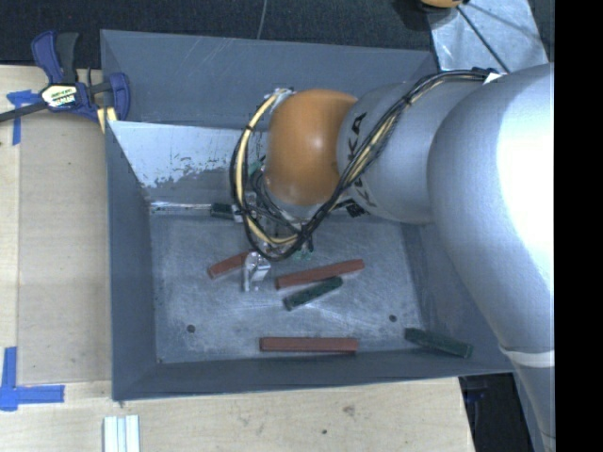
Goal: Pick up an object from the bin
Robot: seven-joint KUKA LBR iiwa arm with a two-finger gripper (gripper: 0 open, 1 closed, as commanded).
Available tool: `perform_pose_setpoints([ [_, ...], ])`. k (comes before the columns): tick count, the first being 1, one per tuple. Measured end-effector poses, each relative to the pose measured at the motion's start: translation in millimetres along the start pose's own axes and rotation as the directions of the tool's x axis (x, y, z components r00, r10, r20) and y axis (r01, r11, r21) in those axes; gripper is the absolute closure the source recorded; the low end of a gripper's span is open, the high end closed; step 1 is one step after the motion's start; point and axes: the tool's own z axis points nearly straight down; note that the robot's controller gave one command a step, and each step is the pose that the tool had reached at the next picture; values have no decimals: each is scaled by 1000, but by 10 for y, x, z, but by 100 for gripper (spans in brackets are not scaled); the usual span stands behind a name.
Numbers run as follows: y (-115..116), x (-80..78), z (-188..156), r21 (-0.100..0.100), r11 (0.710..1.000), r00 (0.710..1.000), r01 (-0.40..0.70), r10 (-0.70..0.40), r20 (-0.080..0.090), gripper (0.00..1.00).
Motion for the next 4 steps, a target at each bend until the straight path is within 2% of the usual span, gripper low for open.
perform_pose_setpoints([
  [1,-44,60,-46,1,1000,1000,0,0,-9,0],
  [2,-7,-8,-8,0,1000,1000,1,-1,-11,0],
  [3,-46,57,-50,0,1000,1000,0,0,-12,0],
  [4,-12,-49,-45,-2,1000,1000,-1,1,3,100],
])
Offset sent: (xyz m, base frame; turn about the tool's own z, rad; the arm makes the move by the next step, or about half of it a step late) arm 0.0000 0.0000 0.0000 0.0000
